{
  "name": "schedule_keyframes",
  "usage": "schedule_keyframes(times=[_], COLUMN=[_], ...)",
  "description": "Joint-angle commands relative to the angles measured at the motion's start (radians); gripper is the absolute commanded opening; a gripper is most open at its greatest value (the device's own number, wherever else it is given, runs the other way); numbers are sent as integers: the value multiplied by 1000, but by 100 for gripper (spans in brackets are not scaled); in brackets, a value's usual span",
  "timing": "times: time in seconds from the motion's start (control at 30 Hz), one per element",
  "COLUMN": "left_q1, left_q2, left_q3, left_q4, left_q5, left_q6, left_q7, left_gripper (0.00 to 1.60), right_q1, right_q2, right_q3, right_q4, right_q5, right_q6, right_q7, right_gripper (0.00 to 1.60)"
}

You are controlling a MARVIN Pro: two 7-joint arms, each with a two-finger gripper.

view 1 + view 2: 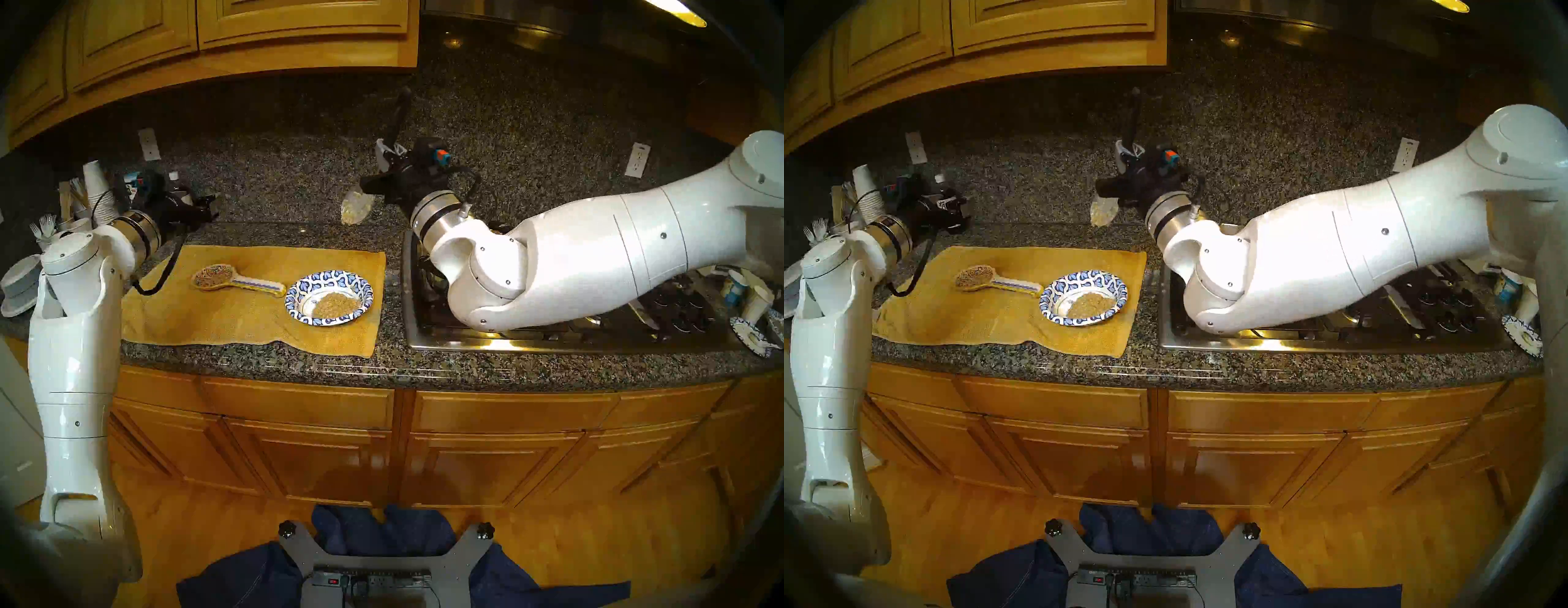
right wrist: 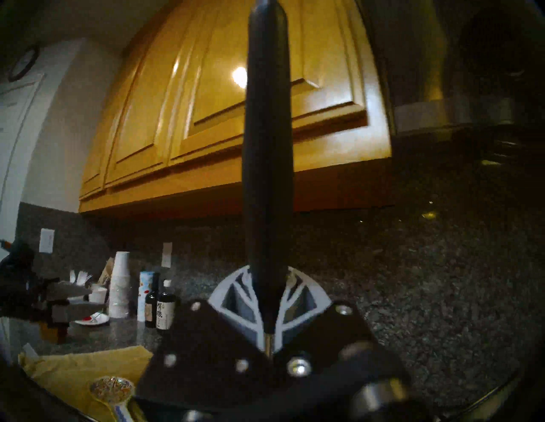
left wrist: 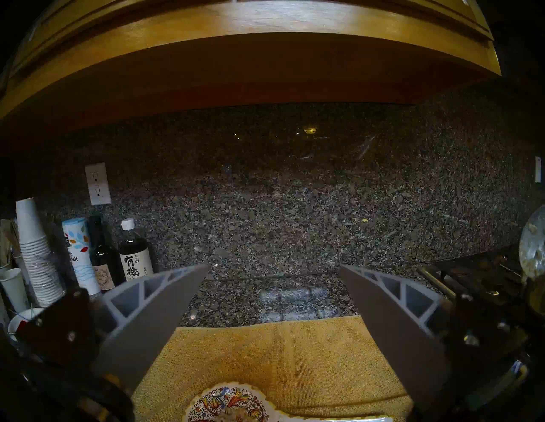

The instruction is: Scoop oatmeal into bowl

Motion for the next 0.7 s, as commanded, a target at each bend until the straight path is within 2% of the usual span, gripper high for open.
schedule_keyframes(times=[0.0, 0.07, 0.17, 0.27, 0.3, 0.37, 0.47, 0.57, 0.63, 0.67], left_q1=[-31, -30, -29, -29, -29, -29, -28, -28, -28, -28], left_q2=[9, 9, 9, 9, 9, 10, 10, 10, 10, 11], left_q3=[-6, -6, -5, -5, -5, -5, -5, -5, -5, -5], left_q4=[-26, -26, -25, -25, -25, -26, -26, -26, -26, -26], left_q5=[-3, -3, -4, -4, -4, -4, -4, -5, -5, -5], left_q6=[-12, -12, -11, -11, -11, -11, -11, -11, -12, -11], left_q7=[-2, -2, -1, -1, -1, 0, 0, 0, 1, 1], left_gripper=[160, 160, 160, 160, 160, 160, 160, 160, 160, 160], right_q1=[92, 107, 139, 140, 163, 164, 196, 201, 231, 222], right_q2=[113, 125, 177, 181, 208, 218, 262, 279, 320, 316], right_q3=[62, 57, 49, 46, 36, 33, 14, 6, -11, -12], right_q4=[7, 12, 8, 23, 11, 20, 1, -9, -42, -37], right_q5=[121, 153, 221, 250, 268, 301, 342, 382, 414, 425], right_q6=[-12, -12, -12, -12, -12, -12, -12, -12, -12, -12], right_q7=[-70, -71, -63, -65, -60, -59, -52, -50, -41, -44], right_gripper=[0, 0, 0, 0, 0, 0, 0, 0, 0, 0])
